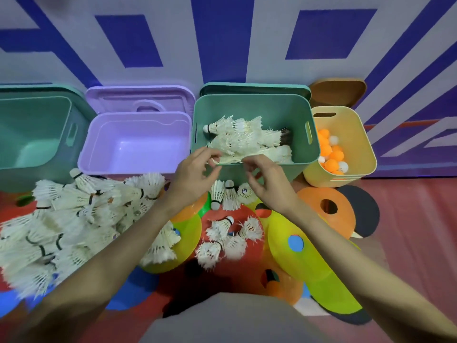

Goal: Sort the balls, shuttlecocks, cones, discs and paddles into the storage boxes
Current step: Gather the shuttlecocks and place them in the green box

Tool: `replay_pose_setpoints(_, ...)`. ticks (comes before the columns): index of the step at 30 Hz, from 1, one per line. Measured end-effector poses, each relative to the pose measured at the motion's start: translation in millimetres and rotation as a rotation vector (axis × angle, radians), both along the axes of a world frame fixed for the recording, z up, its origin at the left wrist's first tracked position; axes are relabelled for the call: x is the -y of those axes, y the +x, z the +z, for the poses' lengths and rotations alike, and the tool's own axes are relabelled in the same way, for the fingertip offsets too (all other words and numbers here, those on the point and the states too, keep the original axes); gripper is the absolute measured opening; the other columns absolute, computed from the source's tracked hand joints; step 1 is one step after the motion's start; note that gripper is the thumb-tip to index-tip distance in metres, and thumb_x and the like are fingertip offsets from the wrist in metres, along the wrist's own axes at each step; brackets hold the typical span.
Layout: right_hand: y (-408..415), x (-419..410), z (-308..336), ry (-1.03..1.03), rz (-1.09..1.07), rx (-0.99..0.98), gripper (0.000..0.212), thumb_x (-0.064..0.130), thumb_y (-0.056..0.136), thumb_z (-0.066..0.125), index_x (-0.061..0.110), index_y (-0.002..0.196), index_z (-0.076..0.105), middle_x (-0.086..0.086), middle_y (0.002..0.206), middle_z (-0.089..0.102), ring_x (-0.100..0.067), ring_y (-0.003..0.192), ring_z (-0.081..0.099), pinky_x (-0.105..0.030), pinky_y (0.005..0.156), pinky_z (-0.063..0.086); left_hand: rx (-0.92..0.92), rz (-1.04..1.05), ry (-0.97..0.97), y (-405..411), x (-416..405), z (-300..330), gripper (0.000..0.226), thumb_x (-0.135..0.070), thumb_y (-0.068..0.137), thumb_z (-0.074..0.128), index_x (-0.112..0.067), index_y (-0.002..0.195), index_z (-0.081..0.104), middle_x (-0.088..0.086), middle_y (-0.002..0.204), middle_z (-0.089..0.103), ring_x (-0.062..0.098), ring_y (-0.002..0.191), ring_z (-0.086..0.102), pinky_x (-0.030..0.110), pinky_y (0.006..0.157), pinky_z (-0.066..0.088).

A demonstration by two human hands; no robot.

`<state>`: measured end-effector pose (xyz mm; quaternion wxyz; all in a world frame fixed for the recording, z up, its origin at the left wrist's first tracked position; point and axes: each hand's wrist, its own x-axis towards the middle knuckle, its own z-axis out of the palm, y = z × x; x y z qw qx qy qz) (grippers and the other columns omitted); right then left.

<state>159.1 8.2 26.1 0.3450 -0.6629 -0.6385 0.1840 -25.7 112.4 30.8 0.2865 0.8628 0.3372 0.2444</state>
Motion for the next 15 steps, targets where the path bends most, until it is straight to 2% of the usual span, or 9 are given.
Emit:
replay_pose_setpoints(2,-7.9,18.1,-7.6,-0.055,0.012,0.011,0.023,0.011,0.092,0.055,0.007,0.114,0.058,-0.006,0.104,0.061,-0.017,0.092,0.058,-0.027,0.077,0.047,-0.074,-0.031,-0.058,-19.0,18.2,-6.1,0.022,-0.015,0.088,0.065,-0.016,0.110,0.062,-0.009,0.097,0.058,0.006,0.084,0.057,0.023,0.073,0.047)
replay_pose_setpoints(5,-15.8,41.3,-24.3,-0.209,0.032,0.075,0.022,0.013,0.090,0.058,0.007,0.111,0.059,-0.008,0.103,0.063,-0.021,0.092,0.060,-0.033,0.077,0.050,-0.207,-0.072,-0.149,-42.4,44.2,-19.9,0.020,-0.024,0.088,0.067,-0.020,0.108,0.064,-0.009,0.097,0.060,0.003,0.085,0.057,0.031,0.076,0.051)
replay_pose_setpoints(8,-20.0,61.0,-43.6,-0.393,0.094,0.164,0.022,0.015,0.088,0.059,0.005,0.107,0.059,-0.010,0.098,0.061,-0.027,0.093,0.057,-0.037,0.077,0.047,-0.335,-0.114,-0.255,-63.1,69.0,-33.0,0.031,-0.041,0.087,0.066,-0.026,0.114,0.062,-0.011,0.102,0.059,0.002,0.091,0.057,0.032,0.083,0.050)
replay_pose_setpoints(11,-25.6,77.0,-57.8,-0.493,0.129,0.277,0.025,0.021,0.086,0.061,0.006,0.107,0.059,-0.011,0.100,0.061,-0.028,0.099,0.053,-0.039,0.084,0.044,-0.425,-0.161,-0.231,-77.4,88.7,-46.6,0.049,-0.051,0.082,0.066,-0.022,0.121,0.059,-0.010,0.108,0.059,0.008,0.100,0.056,0.032,0.091,0.044)
replay_pose_setpoints(15,-32.6,87.5,-64.1,-0.467,0.140,0.393,0.012,0.019,0.081,0.063,0.010,0.088,0.060,-0.007,0.089,0.064,-0.029,0.086,0.054,-0.032,0.086,0.036,-0.615,-0.170,-0.057,-83.4,105.9,-63.4,0.084,-0.080,0.069,0.044,-0.019,0.126,0.054,-0.007,0.115,0.061,0.016,0.109,0.054,0.034,0.096,0.033)
